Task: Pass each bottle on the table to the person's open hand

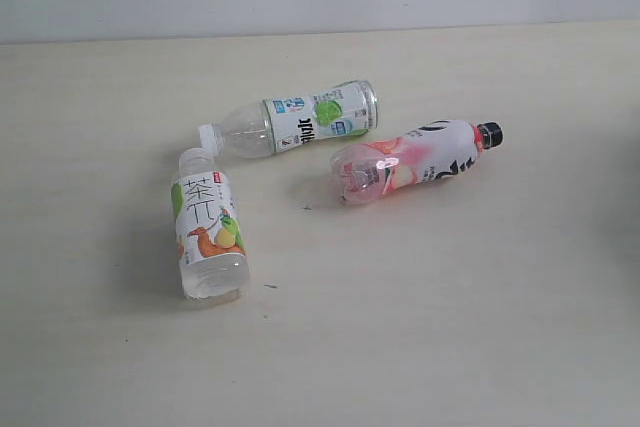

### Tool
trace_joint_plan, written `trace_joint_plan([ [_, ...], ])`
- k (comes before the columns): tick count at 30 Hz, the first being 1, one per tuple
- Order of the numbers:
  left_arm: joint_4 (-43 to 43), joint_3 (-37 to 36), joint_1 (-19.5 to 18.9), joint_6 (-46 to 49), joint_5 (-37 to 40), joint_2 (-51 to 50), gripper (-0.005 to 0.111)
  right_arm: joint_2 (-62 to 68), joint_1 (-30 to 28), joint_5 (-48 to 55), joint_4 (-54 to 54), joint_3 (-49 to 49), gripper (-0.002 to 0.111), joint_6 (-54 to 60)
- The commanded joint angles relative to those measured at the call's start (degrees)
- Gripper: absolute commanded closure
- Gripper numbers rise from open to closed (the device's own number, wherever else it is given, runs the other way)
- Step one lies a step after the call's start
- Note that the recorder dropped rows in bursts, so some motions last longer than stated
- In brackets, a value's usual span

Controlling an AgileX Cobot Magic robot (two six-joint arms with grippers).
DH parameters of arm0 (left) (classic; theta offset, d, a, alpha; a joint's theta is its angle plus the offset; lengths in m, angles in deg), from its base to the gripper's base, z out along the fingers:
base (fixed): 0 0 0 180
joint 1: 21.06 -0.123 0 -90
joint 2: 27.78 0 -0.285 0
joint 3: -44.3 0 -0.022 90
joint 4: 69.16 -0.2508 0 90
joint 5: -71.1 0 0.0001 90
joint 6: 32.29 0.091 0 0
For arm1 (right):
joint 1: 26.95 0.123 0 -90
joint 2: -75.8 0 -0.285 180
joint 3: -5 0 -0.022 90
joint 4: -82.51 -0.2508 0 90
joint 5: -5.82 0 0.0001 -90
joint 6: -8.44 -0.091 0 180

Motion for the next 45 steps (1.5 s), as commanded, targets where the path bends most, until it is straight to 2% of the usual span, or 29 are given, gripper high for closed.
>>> trace_joint_plan([
  [1, -0.07, -0.17, 0.13, 0.0, 0.0, 0.32, 0.107, -6.19, -0.25, -11.07, -10.92, -13.8, 0.108, 9.55],
  [6, -0.07, -0.17, 0.13, 0.0, 0.0, 0.32, 0.107, -11.11, -0.25, -18.17, -21.3, -28.18, 0.108, 20.72],
  [12, -0.07, -0.17, 0.13, 0.0, 0.0, 0.32, 0.107, -17.87, 0.16, -26.24, -23.43, -41.29, 0.108, 21.54],
  [21, -0.07, -0.17, 0.13, 0.0, 0.0, 0.32, 0.107, -30.74, 6.15, -32.03, -26.33, -56.13, 0.108, 22.58],
  [26, -0.07, -0.17, 0.13, 0.0, 0.0, 0.32, 0.107, -39.94, 8.81, -32.6, -28.04, -58.31, 0.108, 23.88],
  [31, -0.07, -0.17, 0.13, 0.0, 0.0, 0.32, 0.107, -47.8, 9.04, -30.2, -28.04, -58.31, 0.108, 24.33],
  [45, -0.07, -0.17, 0.13, 0.0, 0.0, 0.32, 0.107, -49.0, 9.04, -35.29, -28.41, -61.12, 0.108, 23.99],
])
